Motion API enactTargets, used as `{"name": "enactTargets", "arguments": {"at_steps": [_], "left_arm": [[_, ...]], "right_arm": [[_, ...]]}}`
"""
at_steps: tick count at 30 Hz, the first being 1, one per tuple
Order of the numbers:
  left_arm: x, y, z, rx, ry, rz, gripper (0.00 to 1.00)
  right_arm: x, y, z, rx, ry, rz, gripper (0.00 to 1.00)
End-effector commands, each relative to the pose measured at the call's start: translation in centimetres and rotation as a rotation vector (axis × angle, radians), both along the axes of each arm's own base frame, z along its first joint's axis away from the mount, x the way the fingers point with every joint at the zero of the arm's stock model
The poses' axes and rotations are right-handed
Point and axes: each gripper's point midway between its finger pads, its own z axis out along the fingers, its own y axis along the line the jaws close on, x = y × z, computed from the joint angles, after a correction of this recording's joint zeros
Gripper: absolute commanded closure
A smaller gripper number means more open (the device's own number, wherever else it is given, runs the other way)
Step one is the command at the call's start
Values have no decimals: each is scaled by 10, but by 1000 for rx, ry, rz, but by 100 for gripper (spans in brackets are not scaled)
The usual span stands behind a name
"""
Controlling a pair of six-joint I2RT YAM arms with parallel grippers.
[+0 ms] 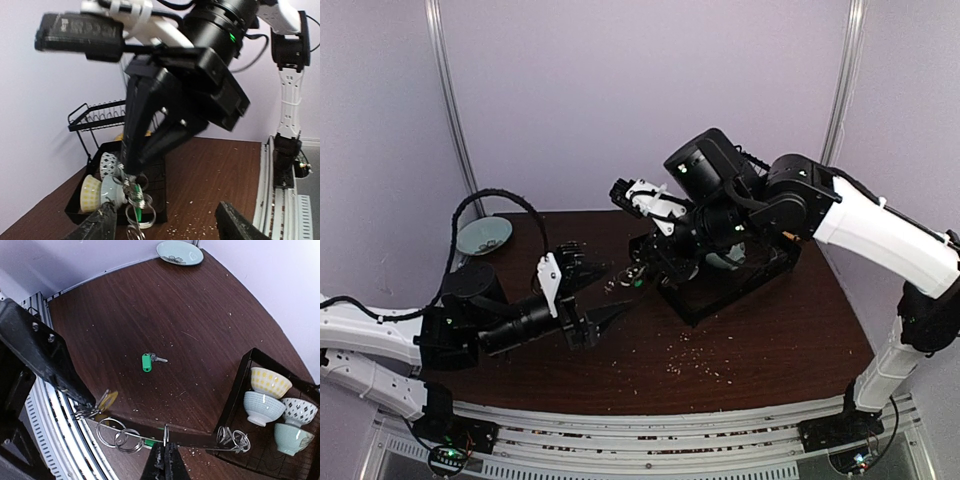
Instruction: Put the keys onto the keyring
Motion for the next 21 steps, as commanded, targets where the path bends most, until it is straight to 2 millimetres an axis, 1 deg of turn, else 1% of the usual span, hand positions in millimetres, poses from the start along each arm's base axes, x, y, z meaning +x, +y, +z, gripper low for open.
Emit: {"name": "enactTargets", "arguments": {"at_steps": [1,3,5,6,8,10,12,14,15,16,19,21], "left_arm": [[30,5,6,25,-4,186,26],[41,5,-2,72,-4,254,27],[55,12,-7,103,2,351,34],[57,15,-8,109,-3,372,37],[56,17,-12,118,-8,350,41],[54,12,-22,143,27,260,44],[57,12,-29,154,79,219,51],[58,10,-33,158,102,205,59],[57,7,-34,168,102,194,60],[57,5,-37,181,104,183,59],[59,0,-44,208,107,181,50],[60,-2,-43,204,114,155,50]], "right_arm": [[5,1,-5,58,111,-157,100],[4,4,-7,67,121,-157,100],[0,7,-6,81,144,-136,100],[-1,8,-7,83,149,-133,100],[-2,7,-6,85,154,-135,100],[-2,6,-7,81,159,-140,100],[-2,6,-8,83,160,-141,100],[-4,8,-7,93,165,-132,100],[-4,8,-6,98,165,-130,100],[-4,8,-5,105,164,-129,100],[-8,10,-4,117,174,-103,100],[-15,13,-5,116,195,-60,100]]}}
